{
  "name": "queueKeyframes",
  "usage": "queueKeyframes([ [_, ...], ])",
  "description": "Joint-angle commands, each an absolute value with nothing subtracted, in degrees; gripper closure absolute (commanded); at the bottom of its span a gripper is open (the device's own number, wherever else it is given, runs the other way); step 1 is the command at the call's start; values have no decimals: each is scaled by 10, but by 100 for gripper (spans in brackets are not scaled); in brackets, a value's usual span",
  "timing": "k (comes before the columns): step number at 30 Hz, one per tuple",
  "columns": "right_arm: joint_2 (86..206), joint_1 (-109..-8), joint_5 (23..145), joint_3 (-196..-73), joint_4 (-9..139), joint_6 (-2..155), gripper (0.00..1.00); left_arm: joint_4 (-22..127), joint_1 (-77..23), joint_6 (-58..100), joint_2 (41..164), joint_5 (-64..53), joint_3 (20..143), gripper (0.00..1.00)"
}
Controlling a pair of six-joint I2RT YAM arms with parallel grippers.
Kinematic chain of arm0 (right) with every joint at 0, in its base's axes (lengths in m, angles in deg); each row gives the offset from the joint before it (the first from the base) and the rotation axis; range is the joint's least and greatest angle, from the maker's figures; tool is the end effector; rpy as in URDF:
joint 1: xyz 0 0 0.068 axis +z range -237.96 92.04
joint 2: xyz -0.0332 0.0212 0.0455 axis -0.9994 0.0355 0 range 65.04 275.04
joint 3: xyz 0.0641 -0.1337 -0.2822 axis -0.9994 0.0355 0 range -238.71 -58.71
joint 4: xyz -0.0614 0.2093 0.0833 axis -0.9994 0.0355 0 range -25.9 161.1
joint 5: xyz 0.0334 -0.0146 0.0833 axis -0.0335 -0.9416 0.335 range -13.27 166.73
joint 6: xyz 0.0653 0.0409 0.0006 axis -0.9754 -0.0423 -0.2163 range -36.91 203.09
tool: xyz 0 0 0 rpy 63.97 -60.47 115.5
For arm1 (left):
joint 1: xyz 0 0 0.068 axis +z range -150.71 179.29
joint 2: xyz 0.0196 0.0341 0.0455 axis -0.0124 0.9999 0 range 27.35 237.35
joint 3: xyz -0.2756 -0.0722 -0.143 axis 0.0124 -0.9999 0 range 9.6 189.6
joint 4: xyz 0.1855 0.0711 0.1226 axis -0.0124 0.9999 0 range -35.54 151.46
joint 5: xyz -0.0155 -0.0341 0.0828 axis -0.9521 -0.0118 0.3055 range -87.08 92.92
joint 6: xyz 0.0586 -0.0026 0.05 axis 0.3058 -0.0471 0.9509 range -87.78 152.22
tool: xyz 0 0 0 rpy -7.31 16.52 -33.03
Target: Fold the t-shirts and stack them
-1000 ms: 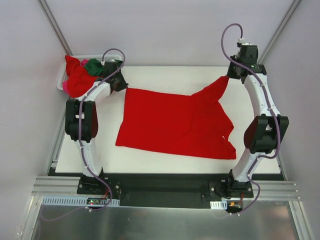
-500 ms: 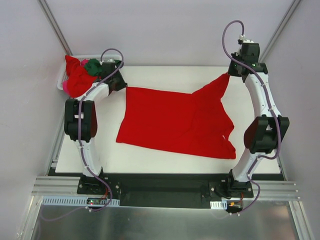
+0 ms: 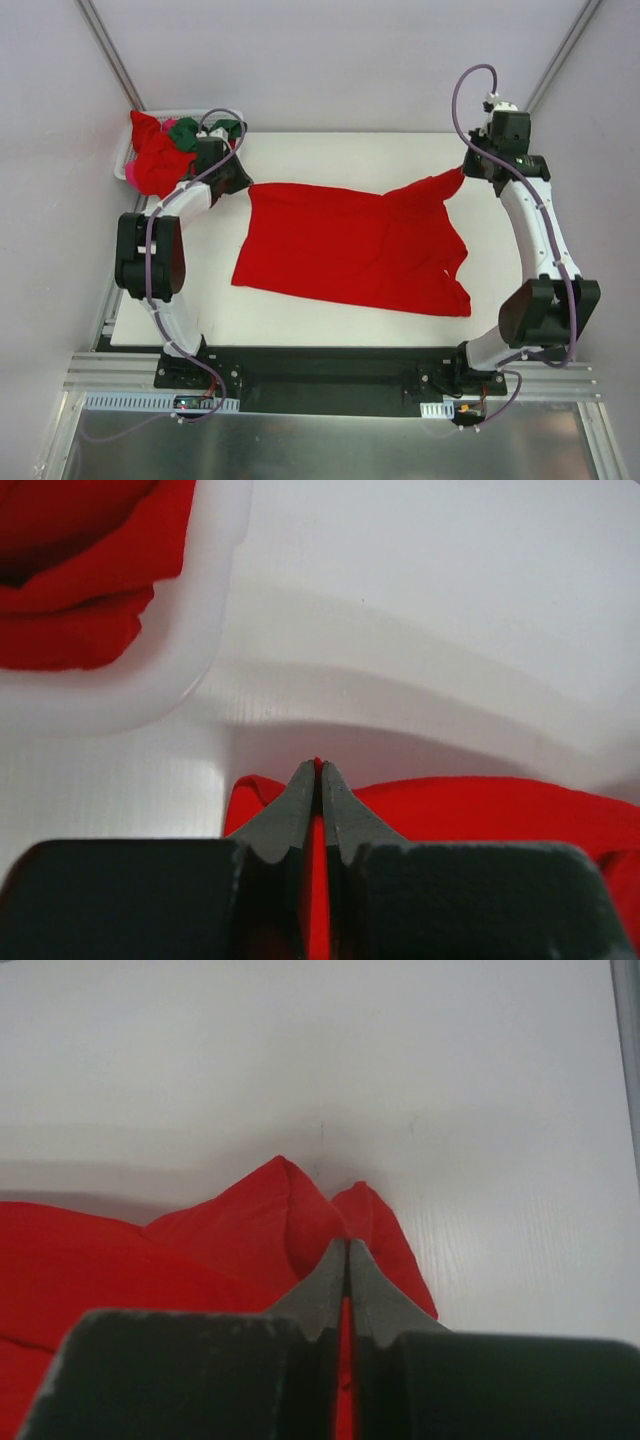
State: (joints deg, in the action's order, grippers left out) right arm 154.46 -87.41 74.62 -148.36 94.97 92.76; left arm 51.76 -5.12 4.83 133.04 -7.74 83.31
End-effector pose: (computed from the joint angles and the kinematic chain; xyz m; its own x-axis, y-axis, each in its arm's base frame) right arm 0.3516 0.0010 0.4145 -0.5061 -0.1728 -0.8450 -0.0641 0.9845 -0.1630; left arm 0.4367 -0.0459 0.2825 -0.5417 -0.4117 -0.7328 -0.0145 0.8763 -0.4816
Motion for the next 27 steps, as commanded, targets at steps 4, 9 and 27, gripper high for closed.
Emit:
queueKeyframes([
  [4,1446,-878,761,-1385,966,922,99,464,-47,73,1222,-91,729,100],
  [9,1414,-879,761,-1345,975,924,99,458,-47,92,1180,-89,674,100],
  [27,1311,-878,743,-1257,1041,924,99,475,-40,131,1078,-89,572,100],
])
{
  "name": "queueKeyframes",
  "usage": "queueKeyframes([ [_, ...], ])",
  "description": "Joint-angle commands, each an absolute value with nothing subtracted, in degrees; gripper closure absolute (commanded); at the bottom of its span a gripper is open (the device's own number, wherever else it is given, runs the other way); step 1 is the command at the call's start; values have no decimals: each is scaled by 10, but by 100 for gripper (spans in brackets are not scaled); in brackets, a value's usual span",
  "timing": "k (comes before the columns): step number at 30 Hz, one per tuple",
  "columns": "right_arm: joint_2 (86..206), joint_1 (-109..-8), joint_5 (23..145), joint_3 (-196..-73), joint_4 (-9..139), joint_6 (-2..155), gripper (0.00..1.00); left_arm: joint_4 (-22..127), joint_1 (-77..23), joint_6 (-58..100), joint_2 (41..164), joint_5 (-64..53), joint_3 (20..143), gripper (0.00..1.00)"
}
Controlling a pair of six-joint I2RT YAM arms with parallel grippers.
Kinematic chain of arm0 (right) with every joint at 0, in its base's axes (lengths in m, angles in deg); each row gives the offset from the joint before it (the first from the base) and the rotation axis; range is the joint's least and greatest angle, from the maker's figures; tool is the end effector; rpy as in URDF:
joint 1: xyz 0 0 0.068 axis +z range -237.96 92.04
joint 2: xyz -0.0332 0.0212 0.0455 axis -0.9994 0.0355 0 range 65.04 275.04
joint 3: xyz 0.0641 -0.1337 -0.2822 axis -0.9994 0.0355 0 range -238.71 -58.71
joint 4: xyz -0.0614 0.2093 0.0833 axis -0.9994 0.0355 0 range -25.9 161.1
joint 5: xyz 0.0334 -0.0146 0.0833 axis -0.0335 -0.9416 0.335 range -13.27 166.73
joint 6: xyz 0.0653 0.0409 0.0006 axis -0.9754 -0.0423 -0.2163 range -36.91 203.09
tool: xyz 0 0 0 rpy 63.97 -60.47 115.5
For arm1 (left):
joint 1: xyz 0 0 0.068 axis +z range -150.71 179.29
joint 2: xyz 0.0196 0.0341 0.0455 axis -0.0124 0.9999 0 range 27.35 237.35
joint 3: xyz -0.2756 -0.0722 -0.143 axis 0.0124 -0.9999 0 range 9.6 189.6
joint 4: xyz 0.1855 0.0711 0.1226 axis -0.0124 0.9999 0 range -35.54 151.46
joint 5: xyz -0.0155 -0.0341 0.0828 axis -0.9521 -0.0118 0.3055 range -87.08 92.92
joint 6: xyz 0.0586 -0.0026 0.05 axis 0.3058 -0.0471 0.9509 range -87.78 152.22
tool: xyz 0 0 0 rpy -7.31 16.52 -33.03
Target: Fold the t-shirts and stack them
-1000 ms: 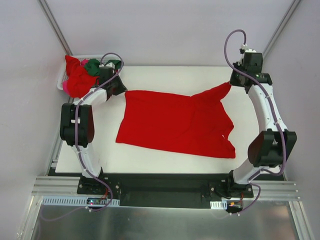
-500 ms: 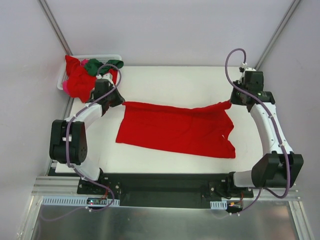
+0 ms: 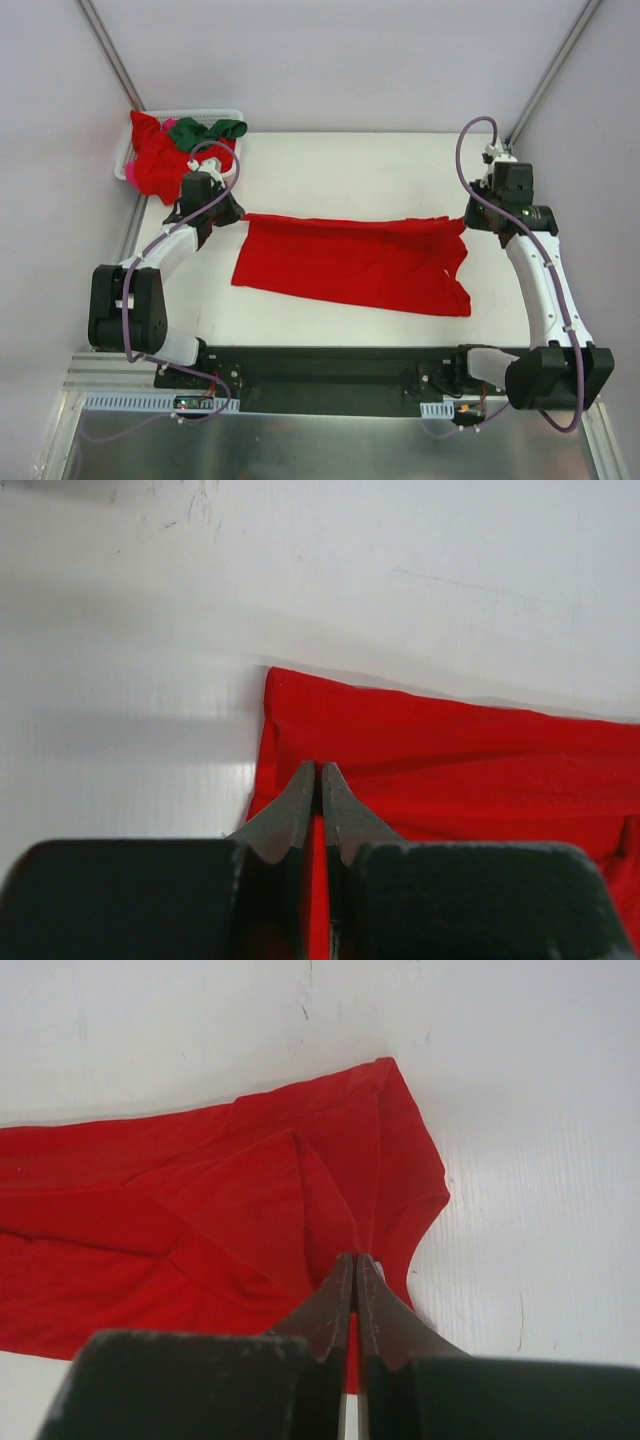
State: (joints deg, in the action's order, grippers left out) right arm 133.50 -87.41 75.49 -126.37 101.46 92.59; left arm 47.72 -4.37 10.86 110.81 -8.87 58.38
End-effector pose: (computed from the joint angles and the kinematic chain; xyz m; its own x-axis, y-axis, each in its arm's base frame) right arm 0.2312 0.0008 0.3738 -0.6106 -0.1710 -0.7733 -0.0949 0.9852 -0.1429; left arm 0.3159 -0.0337 0.2850 -0.5239 -0.3238 -0.7879 0.0555 0.9100 -0.4109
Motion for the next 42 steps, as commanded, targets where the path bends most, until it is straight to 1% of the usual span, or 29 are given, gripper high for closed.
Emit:
queueKeyframes([
  [1,1308,-878,744,-1252,1044,924,99,477,-40,133,1076,-89,571,100],
  [7,1290,-878,740,-1225,1062,927,99,486,-40,144,1061,-94,548,100],
  [13,1285,-878,762,-1175,1078,927,99,493,-40,150,1055,-103,523,100],
  [22,1276,-878,762,-1128,1087,928,99,503,-40,152,1060,-82,503,100],
  [26,1264,-879,787,-1133,1102,924,99,504,-40,150,1062,-82,505,100],
  [33,1230,-879,800,-1192,1146,942,99,509,-40,151,1049,-79,508,100],
  [42,1240,-879,800,-1169,1150,941,99,516,-40,155,1052,-89,510,100],
])
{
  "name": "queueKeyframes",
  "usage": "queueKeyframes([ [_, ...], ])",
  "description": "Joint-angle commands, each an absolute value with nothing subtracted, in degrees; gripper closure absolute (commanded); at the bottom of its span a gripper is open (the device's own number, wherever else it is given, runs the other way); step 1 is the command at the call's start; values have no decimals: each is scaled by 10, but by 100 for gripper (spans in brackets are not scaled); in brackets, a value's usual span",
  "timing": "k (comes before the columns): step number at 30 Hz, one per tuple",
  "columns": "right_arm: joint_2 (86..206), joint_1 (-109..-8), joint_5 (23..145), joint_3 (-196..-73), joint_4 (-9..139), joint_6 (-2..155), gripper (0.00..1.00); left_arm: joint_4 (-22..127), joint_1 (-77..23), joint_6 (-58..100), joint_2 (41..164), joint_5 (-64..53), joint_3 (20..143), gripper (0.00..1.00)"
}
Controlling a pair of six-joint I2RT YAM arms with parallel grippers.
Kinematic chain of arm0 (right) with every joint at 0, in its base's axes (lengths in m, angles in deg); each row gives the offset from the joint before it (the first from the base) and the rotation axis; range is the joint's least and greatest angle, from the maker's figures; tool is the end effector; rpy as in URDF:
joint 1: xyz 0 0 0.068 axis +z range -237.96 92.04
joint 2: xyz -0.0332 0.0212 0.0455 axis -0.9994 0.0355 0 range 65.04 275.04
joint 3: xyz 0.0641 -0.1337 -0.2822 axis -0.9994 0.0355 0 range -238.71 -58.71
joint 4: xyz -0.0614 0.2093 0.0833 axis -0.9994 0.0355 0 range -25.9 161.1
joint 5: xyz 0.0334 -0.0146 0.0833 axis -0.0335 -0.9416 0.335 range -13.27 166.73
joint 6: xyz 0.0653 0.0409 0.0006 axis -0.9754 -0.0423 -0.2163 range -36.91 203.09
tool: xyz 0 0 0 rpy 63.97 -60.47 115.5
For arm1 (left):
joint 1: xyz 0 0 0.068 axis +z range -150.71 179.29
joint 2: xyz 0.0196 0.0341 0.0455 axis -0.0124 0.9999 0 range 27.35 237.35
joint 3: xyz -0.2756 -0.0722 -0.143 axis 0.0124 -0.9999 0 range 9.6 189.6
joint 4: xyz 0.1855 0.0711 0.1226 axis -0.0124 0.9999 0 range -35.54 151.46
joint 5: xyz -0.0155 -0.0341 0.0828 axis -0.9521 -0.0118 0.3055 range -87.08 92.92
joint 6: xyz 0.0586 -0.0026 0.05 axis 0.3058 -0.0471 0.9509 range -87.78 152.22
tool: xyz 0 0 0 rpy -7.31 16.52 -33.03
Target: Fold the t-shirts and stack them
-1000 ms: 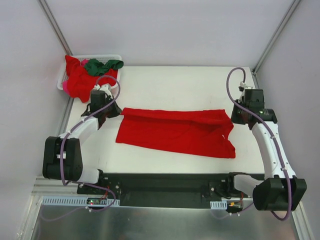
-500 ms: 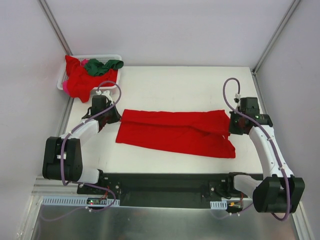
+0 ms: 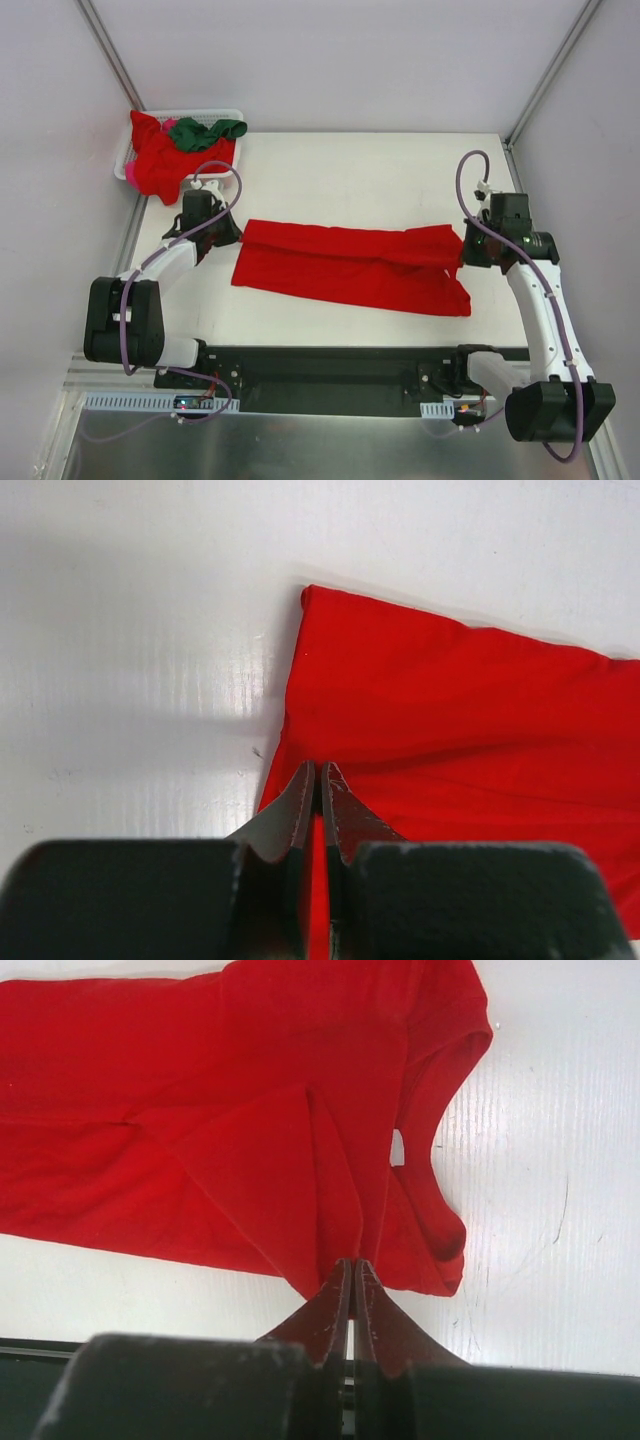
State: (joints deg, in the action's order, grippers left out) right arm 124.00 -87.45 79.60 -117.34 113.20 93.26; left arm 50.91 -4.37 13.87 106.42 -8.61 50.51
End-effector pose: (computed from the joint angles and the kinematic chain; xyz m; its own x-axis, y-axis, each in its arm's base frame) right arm 0.1654 0.0048 0.3330 -0.7403 -0.1831 -0.6468 -0.1751 0.9815 -0.0773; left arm 0.2793 -0.0310 0.2550 -0.6094 -0.2701 -0.7454 0.0366 0.9296 -0.3668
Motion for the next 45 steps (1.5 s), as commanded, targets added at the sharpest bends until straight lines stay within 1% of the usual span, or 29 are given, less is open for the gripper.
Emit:
queueKeyframes([
  [1,1240,-878,799,-1165,1152,939,99,516,-40,154,1051,-86,508,100],
  [5,1247,-879,806,-1156,1170,931,99,524,-40,153,1055,-84,506,100],
  [7,1249,-879,813,-1151,1174,927,99,539,-40,151,1057,-82,513,95],
  [8,1250,-879,813,-1151,1181,924,99,542,-40,152,1059,-86,517,90],
  [9,1252,-878,813,-1152,1185,920,83,556,-40,152,1059,-89,520,71],
  [10,1252,-879,816,-1158,1188,920,72,572,-40,152,1053,-89,526,59],
  [11,1252,-878,821,-1164,1192,920,59,577,-40,153,1047,-86,527,49],
  [12,1254,-879,829,-1172,1196,920,30,582,-40,153,1037,-82,528,39],
  [13,1261,-879,833,-1182,1202,921,18,599,-40,151,1015,-74,534,29],
  [15,1271,-878,847,-1223,1220,923,0,616,-40,150,989,-60,547,25],
  [16,1282,-878,853,-1236,1228,923,0,634,-40,148,970,-57,569,22],
  [17,1288,-878,858,-1259,1229,915,0,648,-40,144,964,-60,583,21],
  [18,1295,-879,864,-1266,1229,907,0,658,-40,140,958,-66,598,17],
  [19,1311,-878,875,-1271,1217,893,0,664,-40,126,954,-72,623,10],
  [21,1329,-867,878,-1264,1190,866,0,674,-41,104,954,-97,643,7],
  [22,1338,-844,867,-1258,1161,850,0,674,-43,90,958,-103,657,6],
  [23,1362,-829,846,-1254,1144,835,0,675,-46,67,963,-108,663,6],
  [26,1406,-785,800,-1252,1097,819,4,678,-75,20,978,-93,669,6],
  [27,1441,-779,784,-1261,1094,811,10,679,-92,9,983,-87,668,6],
  [29,1492,-774,776,-1270,1080,804,16,680,-109,-21,996,-74,662,8],
  [31,1520,-768,772,-1285,1067,803,19,681,-127,-40,1007,-73,655,9],
  [35,1571,-763,726,-1305,1066,823,22,682,-141,-46,1014,-69,644,9],
  [39,1595,-763,751,-1304,1054,827,28,682,-141,-34,1013,-66,635,9],
  [40,1606,-762,757,-1304,1052,824,30,683,-141,-31,1013,-63,634,9],
  [44,1614,-757,755,-1294,1049,820,49,683,-141,-31,1012,-57,631,9],
  [45,1614,-757,755,-1289,1049,820,50,683,-141,-31,1013,-59,632,9],
])
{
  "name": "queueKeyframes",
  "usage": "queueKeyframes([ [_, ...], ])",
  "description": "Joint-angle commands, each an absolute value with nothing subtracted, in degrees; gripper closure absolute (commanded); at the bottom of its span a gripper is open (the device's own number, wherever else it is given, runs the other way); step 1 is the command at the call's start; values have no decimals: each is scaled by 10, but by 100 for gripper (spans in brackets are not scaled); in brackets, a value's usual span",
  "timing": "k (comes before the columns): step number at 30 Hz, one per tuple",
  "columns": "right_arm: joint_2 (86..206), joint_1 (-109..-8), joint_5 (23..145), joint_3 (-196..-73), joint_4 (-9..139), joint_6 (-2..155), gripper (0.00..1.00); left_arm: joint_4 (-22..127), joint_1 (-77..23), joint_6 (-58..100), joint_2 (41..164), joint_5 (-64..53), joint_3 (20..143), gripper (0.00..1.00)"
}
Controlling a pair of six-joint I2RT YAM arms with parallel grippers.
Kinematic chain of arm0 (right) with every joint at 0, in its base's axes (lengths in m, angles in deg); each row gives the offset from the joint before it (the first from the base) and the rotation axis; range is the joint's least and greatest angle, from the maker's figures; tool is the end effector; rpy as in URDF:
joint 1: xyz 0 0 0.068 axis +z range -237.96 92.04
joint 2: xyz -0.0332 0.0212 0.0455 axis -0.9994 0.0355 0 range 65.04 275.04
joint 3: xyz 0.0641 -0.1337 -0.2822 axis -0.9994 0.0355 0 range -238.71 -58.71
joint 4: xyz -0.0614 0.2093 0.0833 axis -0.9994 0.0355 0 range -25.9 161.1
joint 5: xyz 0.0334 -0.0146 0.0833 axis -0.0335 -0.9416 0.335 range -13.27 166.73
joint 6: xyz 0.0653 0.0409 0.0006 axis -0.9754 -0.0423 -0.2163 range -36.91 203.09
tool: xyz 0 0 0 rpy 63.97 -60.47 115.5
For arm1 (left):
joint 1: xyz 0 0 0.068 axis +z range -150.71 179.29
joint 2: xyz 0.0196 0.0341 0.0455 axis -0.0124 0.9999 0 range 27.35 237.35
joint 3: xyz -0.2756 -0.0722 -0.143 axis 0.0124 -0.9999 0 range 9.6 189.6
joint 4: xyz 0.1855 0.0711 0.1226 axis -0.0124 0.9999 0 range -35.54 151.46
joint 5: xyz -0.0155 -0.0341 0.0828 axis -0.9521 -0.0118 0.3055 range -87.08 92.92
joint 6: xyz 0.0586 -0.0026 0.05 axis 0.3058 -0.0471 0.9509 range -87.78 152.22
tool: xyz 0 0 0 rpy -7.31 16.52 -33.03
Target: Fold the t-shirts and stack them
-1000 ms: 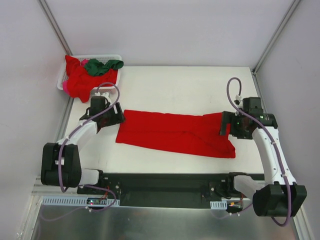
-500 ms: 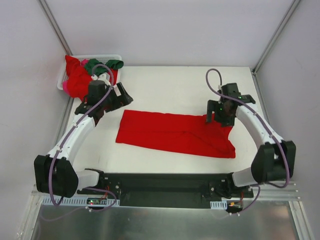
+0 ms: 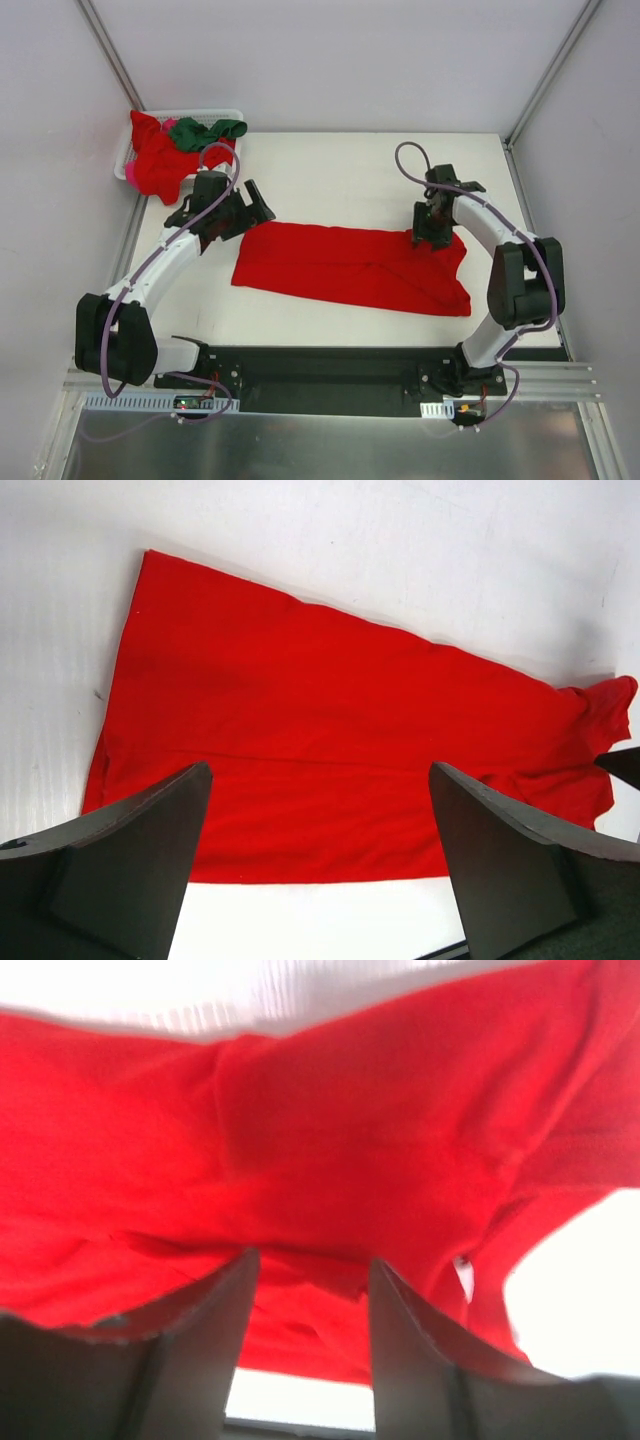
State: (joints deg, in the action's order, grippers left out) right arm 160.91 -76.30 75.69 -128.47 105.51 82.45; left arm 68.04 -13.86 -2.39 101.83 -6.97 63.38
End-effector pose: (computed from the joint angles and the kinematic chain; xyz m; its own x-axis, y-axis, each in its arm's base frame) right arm 0.3181 0.0645 0.2535 -0.9071 -0.1759 -0.3825 -0.1853 0.9826 -0.0124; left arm 0.2637 -0.0732 0.3155 -0.6572 -0.4211 -0.6251 -0.0134 0.8358 -0.5489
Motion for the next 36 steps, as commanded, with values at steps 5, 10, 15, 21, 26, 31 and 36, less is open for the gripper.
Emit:
queueKeyframes([
  [5,1600,-756,748,-1268,1053,827,56,684,-141,-22,1009,-55,632,9],
  [10,1602,-750,738,-1252,1052,827,57,686,-141,-13,1004,-54,636,9],
  [15,1598,-748,730,-1252,1056,841,77,686,-141,-9,992,-57,635,9],
  [21,1567,-739,742,-1250,1078,836,99,687,-141,-10,984,-54,630,9],
  [26,1509,-718,759,-1223,1089,807,99,688,-141,-9,978,-47,626,9],
  [31,1468,-692,818,-1200,1099,776,99,687,-141,-6,974,-53,621,9],
  [36,1450,-628,843,-1162,1094,737,99,688,-141,-4,970,-53,610,9],
])
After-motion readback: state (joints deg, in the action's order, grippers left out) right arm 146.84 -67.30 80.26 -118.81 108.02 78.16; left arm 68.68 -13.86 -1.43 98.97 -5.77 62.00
